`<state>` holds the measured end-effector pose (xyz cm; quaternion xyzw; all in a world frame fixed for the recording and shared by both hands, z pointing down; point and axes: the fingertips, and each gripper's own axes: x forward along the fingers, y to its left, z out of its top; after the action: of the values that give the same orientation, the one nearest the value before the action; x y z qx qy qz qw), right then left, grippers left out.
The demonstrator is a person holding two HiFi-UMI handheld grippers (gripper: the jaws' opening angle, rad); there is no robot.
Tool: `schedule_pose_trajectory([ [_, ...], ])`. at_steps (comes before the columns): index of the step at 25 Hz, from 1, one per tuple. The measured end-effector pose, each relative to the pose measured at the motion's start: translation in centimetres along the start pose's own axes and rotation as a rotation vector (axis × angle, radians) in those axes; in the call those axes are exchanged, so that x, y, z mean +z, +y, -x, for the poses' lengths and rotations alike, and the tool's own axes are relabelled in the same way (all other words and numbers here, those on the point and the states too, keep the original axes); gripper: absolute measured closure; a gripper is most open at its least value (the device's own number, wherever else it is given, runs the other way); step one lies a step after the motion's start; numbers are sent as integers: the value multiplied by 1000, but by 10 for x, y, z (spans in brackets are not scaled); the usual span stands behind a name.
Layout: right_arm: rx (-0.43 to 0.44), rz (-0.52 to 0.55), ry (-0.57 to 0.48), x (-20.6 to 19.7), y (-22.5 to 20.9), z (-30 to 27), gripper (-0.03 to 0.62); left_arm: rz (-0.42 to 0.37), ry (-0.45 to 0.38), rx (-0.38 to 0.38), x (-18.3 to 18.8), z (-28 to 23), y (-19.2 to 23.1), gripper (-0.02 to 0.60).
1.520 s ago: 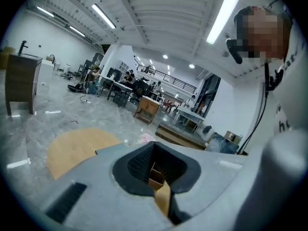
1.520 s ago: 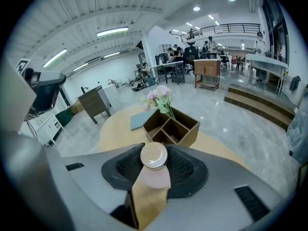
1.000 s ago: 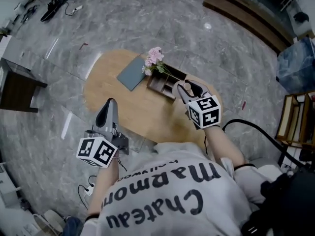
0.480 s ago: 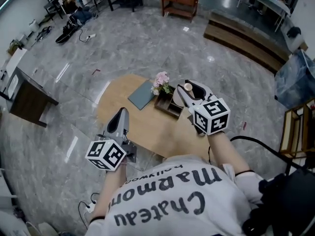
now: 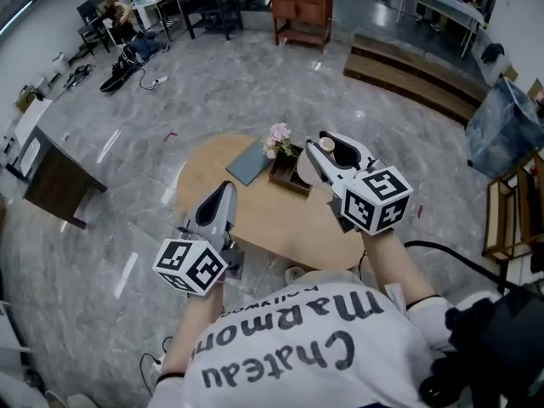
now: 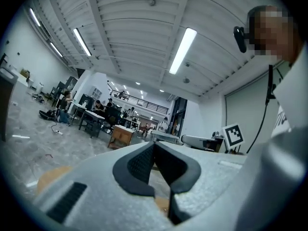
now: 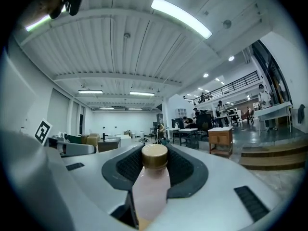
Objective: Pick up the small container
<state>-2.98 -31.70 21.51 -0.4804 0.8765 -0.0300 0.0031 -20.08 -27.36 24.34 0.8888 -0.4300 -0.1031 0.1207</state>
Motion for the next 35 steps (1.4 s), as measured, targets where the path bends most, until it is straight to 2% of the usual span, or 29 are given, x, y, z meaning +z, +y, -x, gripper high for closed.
schedule_pose_trajectory([
  [6, -16, -21, -33, 5, 52, 72, 457, -19, 11, -31, -9, 58, -46, 568],
  [9, -16, -34, -24, 3, 75, 107, 457, -21, 12, -69, -15, 84, -76, 568],
  [13, -32, -59, -4, -5, 94, 146, 457, -8, 35, -109, -32, 114, -111, 568],
  [18, -26, -78, -14, -6, 112, 186, 457, 0, 36, -110, -38, 138, -142, 568],
  [28, 5, -109, -43, -5, 105, 254, 457, -10, 42, -112, -60, 147, -217, 568],
  [35, 26, -96, -9, -15, 80, 316, 457, 31, -3, -56, -81, 143, -270, 568],
])
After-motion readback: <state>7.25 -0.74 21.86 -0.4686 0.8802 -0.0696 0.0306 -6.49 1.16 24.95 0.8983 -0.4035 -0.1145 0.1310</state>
